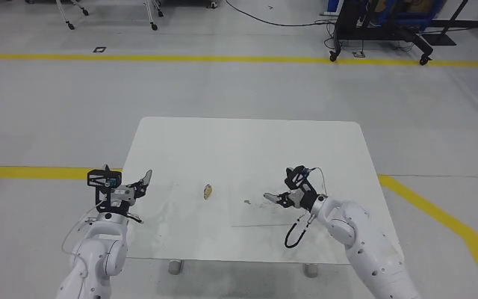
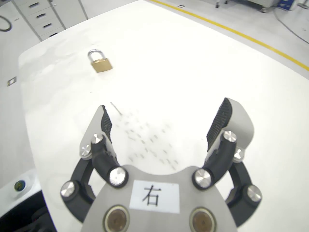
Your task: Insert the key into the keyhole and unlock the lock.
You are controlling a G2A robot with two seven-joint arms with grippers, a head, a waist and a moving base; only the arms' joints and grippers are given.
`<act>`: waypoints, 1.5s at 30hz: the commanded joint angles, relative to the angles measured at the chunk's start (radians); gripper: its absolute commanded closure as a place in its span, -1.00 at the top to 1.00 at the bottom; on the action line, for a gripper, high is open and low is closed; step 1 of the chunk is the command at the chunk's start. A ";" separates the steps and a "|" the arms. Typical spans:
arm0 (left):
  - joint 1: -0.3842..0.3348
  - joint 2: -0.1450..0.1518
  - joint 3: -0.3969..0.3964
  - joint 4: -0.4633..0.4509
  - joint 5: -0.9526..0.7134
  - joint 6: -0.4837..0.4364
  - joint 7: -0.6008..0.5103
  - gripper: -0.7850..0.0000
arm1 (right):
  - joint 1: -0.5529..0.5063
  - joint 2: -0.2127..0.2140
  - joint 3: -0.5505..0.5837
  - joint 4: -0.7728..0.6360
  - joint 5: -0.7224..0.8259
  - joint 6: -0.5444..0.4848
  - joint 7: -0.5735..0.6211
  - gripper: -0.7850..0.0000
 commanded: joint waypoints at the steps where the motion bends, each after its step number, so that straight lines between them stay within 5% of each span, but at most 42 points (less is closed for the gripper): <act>1: 0.000 0.000 0.000 0.000 0.000 0.000 0.000 1.00 | 0.040 -0.003 -0.027 0.041 0.009 -0.058 0.007 1.00; 6: 0.000 0.000 0.000 0.000 0.000 0.000 0.000 1.00 | 0.127 -0.004 -0.083 0.124 0.023 -0.251 0.039 1.00; 8: 0.000 0.000 0.000 0.000 0.000 0.000 0.000 1.00 | 0.162 -0.005 -0.107 0.155 0.011 -0.312 0.059 0.86; 10: 0.000 0.000 0.000 0.000 0.000 0.000 0.000 1.00 | 0.195 -0.007 -0.133 0.179 -0.012 -0.329 0.086 0.44; 16: 0.000 0.000 0.000 0.000 0.000 0.000 0.000 1.00 | 0.280 -0.020 -0.222 0.209 -0.107 -0.363 0.108 0.39; 18: 0.000 0.000 0.000 0.000 0.000 0.000 0.000 1.00 | 0.306 -0.026 -0.248 0.226 -0.126 -0.364 0.104 0.22; 26: 0.000 0.000 0.000 0.000 0.000 0.000 0.000 1.00 | 0.387 -0.048 -0.349 0.280 -0.206 -0.370 0.102 0.47; 30: 0.000 0.000 0.000 0.000 0.000 0.000 0.000 1.00 | 0.408 -0.052 -0.373 0.305 -0.239 -0.369 0.068 0.23; 34: 0.000 0.000 0.000 0.000 0.000 0.000 0.000 1.00 | 0.424 -0.055 -0.388 0.326 -0.268 -0.354 0.048 -0.72; 36: 0.000 0.000 0.000 0.000 0.000 0.000 0.000 1.00 | 0.431 -0.057 -0.394 0.334 -0.270 -0.349 0.037 -1.00; 45: 0.000 0.000 0.000 0.000 0.000 0.000 0.000 1.00 | 0.453 -0.055 -0.396 0.348 -0.289 -0.352 -0.014 -1.00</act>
